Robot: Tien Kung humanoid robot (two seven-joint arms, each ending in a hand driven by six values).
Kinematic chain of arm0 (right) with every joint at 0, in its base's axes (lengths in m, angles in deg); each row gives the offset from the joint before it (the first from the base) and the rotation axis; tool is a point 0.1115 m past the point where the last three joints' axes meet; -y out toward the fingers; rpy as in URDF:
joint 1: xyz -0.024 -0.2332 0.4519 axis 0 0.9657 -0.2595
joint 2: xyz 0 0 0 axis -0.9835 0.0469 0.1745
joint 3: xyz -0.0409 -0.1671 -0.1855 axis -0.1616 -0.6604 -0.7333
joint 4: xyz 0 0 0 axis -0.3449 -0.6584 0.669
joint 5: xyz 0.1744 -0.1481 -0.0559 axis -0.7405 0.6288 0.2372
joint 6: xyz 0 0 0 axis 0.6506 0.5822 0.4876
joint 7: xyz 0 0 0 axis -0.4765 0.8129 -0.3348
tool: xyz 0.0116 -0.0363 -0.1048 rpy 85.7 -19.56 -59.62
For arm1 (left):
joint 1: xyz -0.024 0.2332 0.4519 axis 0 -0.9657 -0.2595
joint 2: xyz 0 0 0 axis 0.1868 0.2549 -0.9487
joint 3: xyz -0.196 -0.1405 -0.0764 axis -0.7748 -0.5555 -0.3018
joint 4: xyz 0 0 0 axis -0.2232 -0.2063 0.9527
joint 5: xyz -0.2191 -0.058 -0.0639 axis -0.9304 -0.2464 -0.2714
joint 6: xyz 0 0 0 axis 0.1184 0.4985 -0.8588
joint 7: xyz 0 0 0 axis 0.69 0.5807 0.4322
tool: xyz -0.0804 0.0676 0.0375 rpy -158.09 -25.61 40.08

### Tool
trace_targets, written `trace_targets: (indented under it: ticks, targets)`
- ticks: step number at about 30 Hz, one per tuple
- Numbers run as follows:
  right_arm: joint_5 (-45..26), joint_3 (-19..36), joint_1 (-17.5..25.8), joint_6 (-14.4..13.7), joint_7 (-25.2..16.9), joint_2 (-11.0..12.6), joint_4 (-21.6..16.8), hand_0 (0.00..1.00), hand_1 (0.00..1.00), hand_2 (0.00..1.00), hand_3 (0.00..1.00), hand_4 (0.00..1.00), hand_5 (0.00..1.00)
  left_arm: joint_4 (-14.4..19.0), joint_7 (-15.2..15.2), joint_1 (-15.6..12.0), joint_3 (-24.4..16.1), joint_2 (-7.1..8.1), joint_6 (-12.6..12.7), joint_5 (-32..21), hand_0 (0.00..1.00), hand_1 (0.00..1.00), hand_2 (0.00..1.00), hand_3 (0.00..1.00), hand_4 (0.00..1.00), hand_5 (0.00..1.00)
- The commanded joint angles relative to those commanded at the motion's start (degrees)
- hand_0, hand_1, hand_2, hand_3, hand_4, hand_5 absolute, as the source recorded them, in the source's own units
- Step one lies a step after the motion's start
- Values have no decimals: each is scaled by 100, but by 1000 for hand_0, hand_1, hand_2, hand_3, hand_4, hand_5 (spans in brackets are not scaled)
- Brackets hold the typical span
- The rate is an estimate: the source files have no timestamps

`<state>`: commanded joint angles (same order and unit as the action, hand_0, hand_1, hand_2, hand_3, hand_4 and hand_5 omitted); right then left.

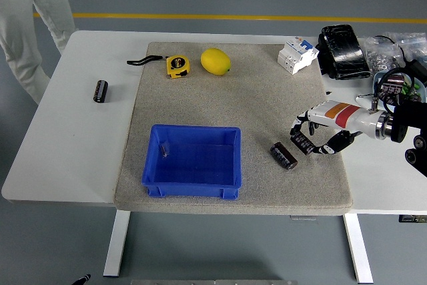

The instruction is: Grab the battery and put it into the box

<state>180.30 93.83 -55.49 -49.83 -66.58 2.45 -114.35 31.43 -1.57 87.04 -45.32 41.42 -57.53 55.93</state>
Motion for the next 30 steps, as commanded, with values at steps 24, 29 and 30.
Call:
trace_targets:
  ticks: [24,29,30]
  targets:
    - [-147,277,-713,414,111,-725,-1262,473,421,447,434,548,2,20,4,-44,15,40,47,-43,783,813,842,654,752,612]
    - [-162,-52,-899,420,149,-1017,-1387,473,424,451,436,548,2,40,11,-29,69,57,60,-86,778,812,842,653,752,612]
    - [-164,-91,-918,424,158,-1055,-1395,473,424,451,436,548,2,41,12,-27,71,58,62,-87,778,812,842,653,752,612]
